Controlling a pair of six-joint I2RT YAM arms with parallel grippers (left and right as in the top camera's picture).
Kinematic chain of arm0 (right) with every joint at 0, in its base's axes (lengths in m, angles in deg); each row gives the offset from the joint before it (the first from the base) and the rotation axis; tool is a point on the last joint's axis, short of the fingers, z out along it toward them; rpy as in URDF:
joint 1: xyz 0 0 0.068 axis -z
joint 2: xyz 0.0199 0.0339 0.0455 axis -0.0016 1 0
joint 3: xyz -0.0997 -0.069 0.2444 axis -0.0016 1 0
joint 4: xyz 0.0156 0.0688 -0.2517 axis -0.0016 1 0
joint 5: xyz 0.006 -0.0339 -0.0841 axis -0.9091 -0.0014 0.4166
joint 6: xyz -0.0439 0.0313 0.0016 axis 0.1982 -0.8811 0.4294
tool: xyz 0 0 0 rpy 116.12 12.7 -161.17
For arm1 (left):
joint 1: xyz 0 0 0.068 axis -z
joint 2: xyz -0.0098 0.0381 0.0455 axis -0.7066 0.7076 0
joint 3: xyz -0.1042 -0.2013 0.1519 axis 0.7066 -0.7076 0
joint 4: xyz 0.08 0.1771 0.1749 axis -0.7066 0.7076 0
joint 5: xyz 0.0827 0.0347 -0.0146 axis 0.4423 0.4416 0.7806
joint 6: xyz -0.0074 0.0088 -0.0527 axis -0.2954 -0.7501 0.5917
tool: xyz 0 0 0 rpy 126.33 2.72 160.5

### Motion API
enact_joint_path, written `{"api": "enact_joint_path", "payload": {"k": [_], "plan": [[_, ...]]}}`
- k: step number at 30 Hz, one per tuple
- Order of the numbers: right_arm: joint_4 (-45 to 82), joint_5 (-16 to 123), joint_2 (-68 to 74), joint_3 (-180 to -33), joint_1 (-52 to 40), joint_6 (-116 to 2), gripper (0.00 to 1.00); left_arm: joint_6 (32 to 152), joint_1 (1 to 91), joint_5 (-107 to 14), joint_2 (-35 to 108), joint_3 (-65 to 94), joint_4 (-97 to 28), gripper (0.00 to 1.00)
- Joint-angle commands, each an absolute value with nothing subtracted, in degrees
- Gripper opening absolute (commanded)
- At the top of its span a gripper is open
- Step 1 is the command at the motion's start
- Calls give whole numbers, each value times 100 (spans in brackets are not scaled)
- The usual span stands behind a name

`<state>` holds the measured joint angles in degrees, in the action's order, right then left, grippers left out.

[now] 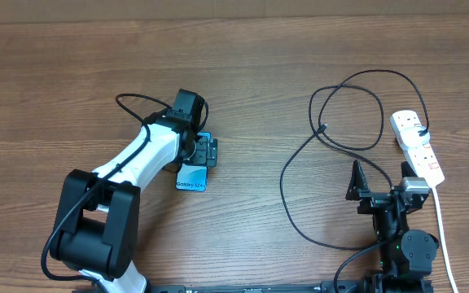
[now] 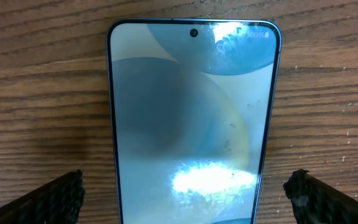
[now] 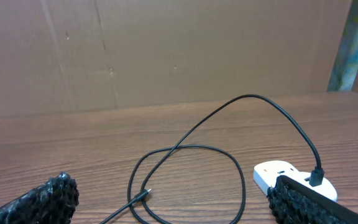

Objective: Plug charger to phone and switch on socket
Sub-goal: 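Lower the left gripper onto the phone and close on its sides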

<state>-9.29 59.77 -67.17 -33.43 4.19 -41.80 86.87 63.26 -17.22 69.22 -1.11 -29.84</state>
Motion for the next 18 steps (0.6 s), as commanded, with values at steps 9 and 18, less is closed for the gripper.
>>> {"api": "enact_joint_path", "payload": {"k": [9,18], "plan": [[-962,6049,-6763,-3289,390,-4171,100,8766,6337,-1738,7020,4,-2857,100],[-962,6049,-6763,-3289,390,-4169,100,8761,6337,-2050,7020,-4,-2825,100]]}}
